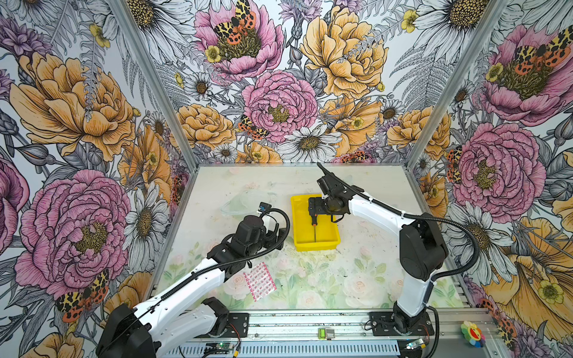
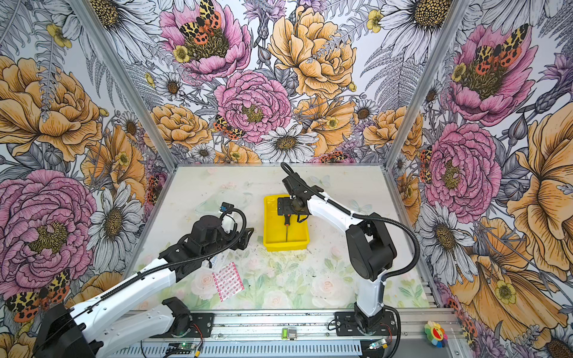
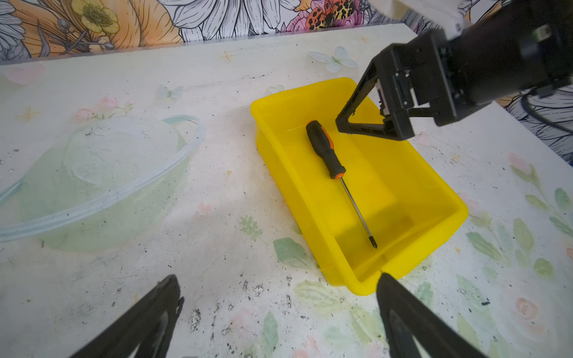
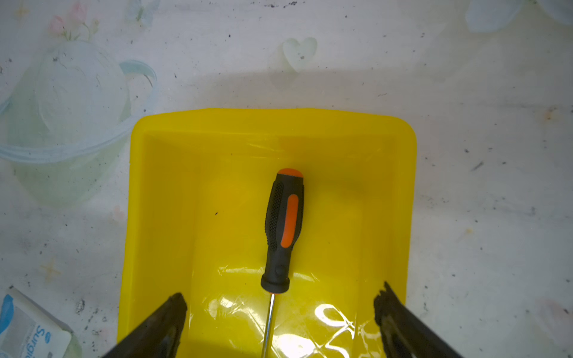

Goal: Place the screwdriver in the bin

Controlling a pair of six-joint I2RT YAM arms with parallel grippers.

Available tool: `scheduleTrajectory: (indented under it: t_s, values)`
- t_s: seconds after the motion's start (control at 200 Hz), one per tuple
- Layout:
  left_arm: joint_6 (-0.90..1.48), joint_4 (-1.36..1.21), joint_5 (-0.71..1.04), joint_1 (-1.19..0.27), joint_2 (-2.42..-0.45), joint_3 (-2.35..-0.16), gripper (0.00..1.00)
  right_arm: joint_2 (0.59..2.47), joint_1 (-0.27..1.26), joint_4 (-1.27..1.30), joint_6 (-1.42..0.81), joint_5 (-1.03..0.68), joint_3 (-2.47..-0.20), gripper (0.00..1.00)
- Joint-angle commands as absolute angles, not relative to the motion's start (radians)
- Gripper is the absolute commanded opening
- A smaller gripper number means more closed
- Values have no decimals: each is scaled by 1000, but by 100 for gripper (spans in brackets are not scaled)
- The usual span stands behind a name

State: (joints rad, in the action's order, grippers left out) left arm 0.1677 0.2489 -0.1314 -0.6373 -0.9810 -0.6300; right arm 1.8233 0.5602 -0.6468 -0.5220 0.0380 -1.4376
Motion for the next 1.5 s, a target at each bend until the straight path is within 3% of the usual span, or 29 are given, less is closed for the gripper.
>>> scheduleTrajectory:
  t_s: [0.0, 0.435, 0.721, 0.896, 1.151, 1.491]
  values:
    - [141, 270, -195, -620, -957, -658, 99, 1731, 571, -644, -491, 109, -1409, 99]
    - [138, 279, -457, -590, -926, -655, 99, 1429, 555, -640, -387, 306, -1264, 99]
    - [106, 160, -573, -442, -887, -551, 99, 1262, 429, -590, -403, 406, -1121, 100]
    - [52, 15, -520, -372, -811, -446, 99, 1109, 311, -417, -401, 460, -900, 100]
    - [-98, -246, -511, -294, -818, -305, 99, 944, 214, -3, -176, 393, -558, 99]
    - [-14, -406, -376, -86, -998, -280, 99, 1004, 123, 324, -122, 364, -359, 99]
